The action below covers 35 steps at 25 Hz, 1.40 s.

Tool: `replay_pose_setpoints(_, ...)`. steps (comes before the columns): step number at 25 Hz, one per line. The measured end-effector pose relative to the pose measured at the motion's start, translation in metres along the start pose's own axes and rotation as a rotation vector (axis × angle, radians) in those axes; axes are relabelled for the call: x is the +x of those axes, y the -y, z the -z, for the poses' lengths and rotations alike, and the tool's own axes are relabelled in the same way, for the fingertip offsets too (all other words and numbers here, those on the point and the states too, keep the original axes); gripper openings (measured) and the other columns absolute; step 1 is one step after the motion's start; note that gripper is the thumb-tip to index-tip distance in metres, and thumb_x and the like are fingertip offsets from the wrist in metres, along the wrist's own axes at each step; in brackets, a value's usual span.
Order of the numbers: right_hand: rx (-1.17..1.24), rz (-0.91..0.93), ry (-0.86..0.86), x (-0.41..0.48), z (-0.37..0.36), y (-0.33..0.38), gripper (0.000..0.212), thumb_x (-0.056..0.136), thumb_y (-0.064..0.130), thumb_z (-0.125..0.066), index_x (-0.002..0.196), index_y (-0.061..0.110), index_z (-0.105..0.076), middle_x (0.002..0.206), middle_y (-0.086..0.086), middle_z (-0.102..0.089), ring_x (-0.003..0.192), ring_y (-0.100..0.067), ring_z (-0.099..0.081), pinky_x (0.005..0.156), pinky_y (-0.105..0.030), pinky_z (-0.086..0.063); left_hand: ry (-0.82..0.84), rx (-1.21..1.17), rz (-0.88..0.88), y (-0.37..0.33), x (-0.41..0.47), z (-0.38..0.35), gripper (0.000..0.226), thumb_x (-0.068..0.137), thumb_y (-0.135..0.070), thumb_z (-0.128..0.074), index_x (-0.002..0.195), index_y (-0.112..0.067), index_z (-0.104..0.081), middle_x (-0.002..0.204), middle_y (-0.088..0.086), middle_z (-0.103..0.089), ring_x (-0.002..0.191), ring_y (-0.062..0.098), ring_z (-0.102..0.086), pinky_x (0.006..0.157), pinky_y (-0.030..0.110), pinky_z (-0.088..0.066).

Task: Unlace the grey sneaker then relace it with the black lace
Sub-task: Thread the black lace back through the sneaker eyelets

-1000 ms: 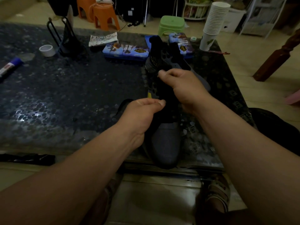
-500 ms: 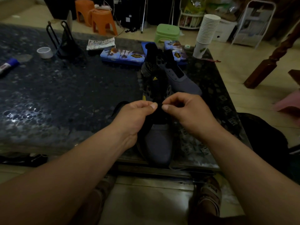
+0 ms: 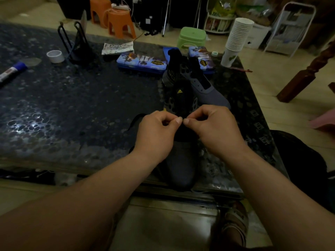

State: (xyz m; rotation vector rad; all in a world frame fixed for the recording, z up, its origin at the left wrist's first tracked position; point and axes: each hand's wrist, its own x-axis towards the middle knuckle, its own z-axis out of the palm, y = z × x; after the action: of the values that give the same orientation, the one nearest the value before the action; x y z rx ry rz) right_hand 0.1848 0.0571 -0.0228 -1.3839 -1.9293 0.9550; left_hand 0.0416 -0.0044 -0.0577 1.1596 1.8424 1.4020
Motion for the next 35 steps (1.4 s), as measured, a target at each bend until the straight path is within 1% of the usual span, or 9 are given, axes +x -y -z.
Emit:
replay_pose_setpoints(4,0.219,-0.134,0.187,0.004,0.006,0.003,0.009,0.089,0.020,-0.081,0.084,0.014,-0.076,0.084,-0.010,-0.077,0.075,-0.017,-0.070,0.075,-0.042,-0.059,0.139,-0.300,0.245,-0.001,0.001,0.004,0.012,0.098,-0.023,-0.070,0.097,-0.017,-0.080,0.094,0.003,-0.079,0.099,0.019,-0.075,0.099,0.043,-0.058)
replay_pose_setpoints(8,0.145,-0.137,0.240,0.010,0.006,0.005,0.014,0.088,0.024,-0.082,0.084,0.013,-0.074,0.082,-0.006,-0.076,0.071,-0.013,-0.068,0.062,-0.030,-0.055,0.135,-0.191,0.117,-0.001,0.000,0.008,0.012,0.100,-0.024,-0.068,0.095,-0.017,-0.076,0.088,0.001,-0.077,0.087,0.008,-0.072,0.084,0.026,-0.058)
replay_pose_setpoints(10,0.250,-0.179,0.244,0.013,0.004,0.005,0.015,0.087,0.020,-0.082,0.081,0.012,-0.071,0.079,-0.006,-0.072,0.072,-0.013,-0.066,0.063,-0.029,-0.051,0.121,-0.042,0.020,0.000,-0.001,0.009,0.007,0.100,-0.025,-0.066,0.095,-0.021,-0.070,0.088,-0.001,-0.072,0.080,0.002,-0.064,0.074,0.019,-0.052)
replay_pose_setpoints(15,0.492,-0.317,0.349,0.017,0.010,-0.003,0.016,0.092,0.015,-0.074,0.079,0.015,-0.065,0.077,-0.001,-0.067,0.075,-0.013,-0.066,0.070,-0.028,-0.056,0.162,0.103,-0.047,0.001,0.002,0.015,0.007,0.098,-0.029,-0.068,0.100,-0.024,-0.063,0.090,-0.005,-0.064,0.077,0.000,-0.058,0.069,0.016,-0.048)
replay_pose_setpoints(20,0.308,-0.164,0.277,0.012,0.012,-0.009,0.004,0.094,0.012,-0.074,0.091,0.014,-0.074,0.079,-0.001,-0.070,0.071,-0.008,-0.066,0.065,-0.026,-0.057,0.134,0.000,0.014,0.000,0.003,0.016,0.009,0.099,-0.020,-0.069,0.093,-0.019,-0.075,0.080,-0.005,-0.071,0.071,-0.003,-0.061,0.068,0.013,-0.049)
replay_pose_setpoints(23,0.225,-0.078,0.262,0.010,0.013,-0.006,0.002,0.092,0.013,-0.077,0.093,0.012,-0.075,0.079,-0.009,-0.072,0.068,-0.009,-0.065,0.061,-0.027,-0.055,0.122,-0.119,0.116,-0.001,0.001,0.013,0.009,0.098,-0.020,-0.070,0.095,-0.019,-0.078,0.085,-0.003,-0.077,0.080,0.002,-0.070,0.074,0.016,-0.053)
replay_pose_setpoints(26,0.171,-0.040,0.254,0.009,0.010,-0.003,0.004,0.092,0.015,-0.077,0.093,0.011,-0.076,0.086,-0.013,-0.075,0.070,-0.013,-0.066,0.062,-0.028,-0.056,0.168,-0.314,0.255,-0.003,0.001,0.011,0.009,0.098,-0.017,-0.070,0.099,-0.013,-0.078,0.094,0.006,-0.079,0.095,0.017,-0.075,0.088,0.028,-0.058)
replay_pose_setpoints(32,0.485,-0.332,0.387,0.015,0.007,-0.004,0.012,0.095,0.014,-0.069,0.084,0.018,-0.069,0.076,0.003,-0.070,0.073,-0.009,-0.066,0.066,-0.026,-0.054,0.217,-0.180,0.146,-0.001,0.007,0.016,0.009,0.099,-0.023,-0.068,0.095,-0.016,-0.073,0.097,0.018,-0.073,0.085,0.014,-0.067,0.086,0.035,-0.056)
replay_pose_setpoints(35,0.723,-0.451,0.300,0.017,0.009,-0.008,0.014,0.100,0.012,-0.058,0.088,0.014,-0.065,0.083,-0.003,-0.068,0.084,-0.018,-0.067,0.075,-0.031,-0.055,0.276,0.003,0.123,-0.005,0.015,0.030,0.018,0.098,-0.033,-0.069,0.094,-0.016,-0.067,0.073,0.007,-0.065,0.065,0.006,-0.057,0.065,0.021,-0.047)
